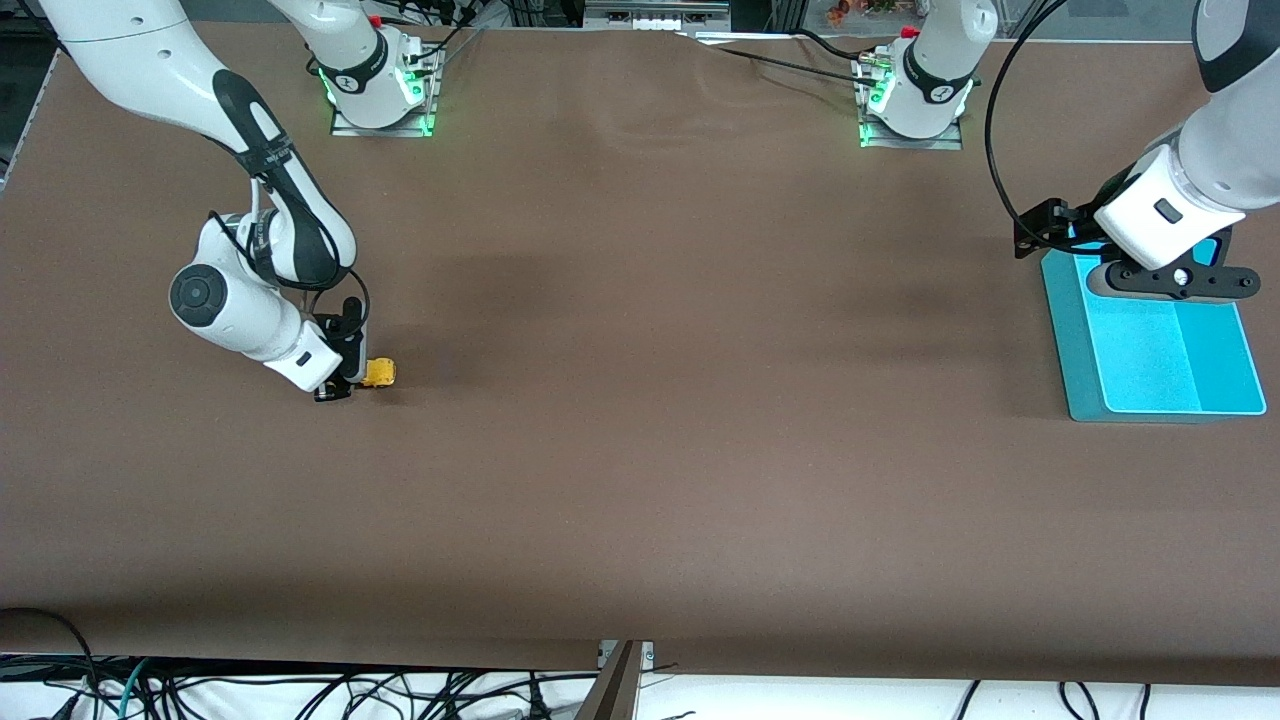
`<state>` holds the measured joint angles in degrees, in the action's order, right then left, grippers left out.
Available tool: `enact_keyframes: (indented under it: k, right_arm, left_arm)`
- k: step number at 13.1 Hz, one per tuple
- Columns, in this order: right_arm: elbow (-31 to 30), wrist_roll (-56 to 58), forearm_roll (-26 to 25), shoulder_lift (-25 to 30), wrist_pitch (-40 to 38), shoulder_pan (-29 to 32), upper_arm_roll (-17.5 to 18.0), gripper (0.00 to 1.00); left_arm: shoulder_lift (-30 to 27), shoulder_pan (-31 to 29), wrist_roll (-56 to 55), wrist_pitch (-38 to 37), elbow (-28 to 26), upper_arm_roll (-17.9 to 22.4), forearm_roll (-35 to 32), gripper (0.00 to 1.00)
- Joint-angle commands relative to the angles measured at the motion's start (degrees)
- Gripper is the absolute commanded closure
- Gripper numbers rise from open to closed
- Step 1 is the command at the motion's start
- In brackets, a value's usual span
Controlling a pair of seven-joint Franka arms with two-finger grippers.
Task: Wind and store yellow beetle car
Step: 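Lower the right gripper and close it on the yellow car, then pull the yellow car backward along the table with the right gripper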
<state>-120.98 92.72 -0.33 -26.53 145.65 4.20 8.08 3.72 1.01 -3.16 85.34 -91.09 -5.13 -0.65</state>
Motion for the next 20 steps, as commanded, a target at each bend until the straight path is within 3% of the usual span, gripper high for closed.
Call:
enact_keyframes:
  k: [1, 16, 19, 20]
  right_arm:
    - [-0.58, 3.34, 0.77, -0.62, 2.09, 0.89, 0.1, 0.63]
    - [2.58, 21.09, 0.6, -5.45, 3.24, 12.59, -1.13, 0.63]
    - [2.94, 20.57, 0.77, -5.37, 2.98, 12.59, -1.05, 0.6]
    - [3.03, 20.4, 0.86, -5.37, 2.98, 12.5, -0.96, 0.52]
  left_arm:
    - [0.94, -0.05, -0.36, -1.41, 1.79, 0.03, 0.65, 0.0]
    - [0.94, -0.31, -0.27, -1.5, 1.7, 0.03, 0.74, 0.0]
    - [0.94, -0.31, -0.36, -1.5, 1.7, 0.03, 0.74, 0.0]
    - [0.94, -0.31, -0.27, -1.5, 1.7, 0.03, 0.74, 0.0]
